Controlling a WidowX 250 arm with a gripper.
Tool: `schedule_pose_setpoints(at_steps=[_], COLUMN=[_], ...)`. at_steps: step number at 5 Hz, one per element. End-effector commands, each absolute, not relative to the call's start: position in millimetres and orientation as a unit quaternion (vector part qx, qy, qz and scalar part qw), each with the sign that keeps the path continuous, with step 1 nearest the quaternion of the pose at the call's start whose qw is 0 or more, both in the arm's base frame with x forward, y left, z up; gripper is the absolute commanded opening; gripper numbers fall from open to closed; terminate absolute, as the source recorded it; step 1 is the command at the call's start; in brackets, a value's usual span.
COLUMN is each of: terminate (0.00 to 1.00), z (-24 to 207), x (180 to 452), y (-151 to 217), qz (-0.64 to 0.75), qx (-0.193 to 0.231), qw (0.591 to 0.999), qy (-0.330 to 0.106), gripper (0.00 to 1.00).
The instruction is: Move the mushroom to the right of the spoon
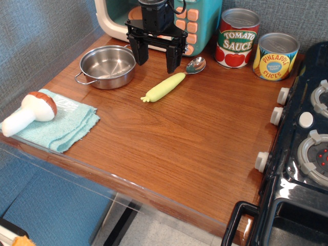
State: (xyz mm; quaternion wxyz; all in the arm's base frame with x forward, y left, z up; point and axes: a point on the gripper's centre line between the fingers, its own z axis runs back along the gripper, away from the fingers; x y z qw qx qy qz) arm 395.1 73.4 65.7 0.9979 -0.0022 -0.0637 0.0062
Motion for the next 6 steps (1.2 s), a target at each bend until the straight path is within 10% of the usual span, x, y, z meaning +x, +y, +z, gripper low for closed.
schedule_pose_setpoints(at_steps=[1, 6], terminate=[0.00, 0.00], z=[66, 99], x=[395, 295], y=[73, 187], qz=[0.006, 0.065], qx=[-0.002, 0.044], qw=[0.998, 0.993], qy=[-0.064, -0.090], gripper=[1.00, 1.00])
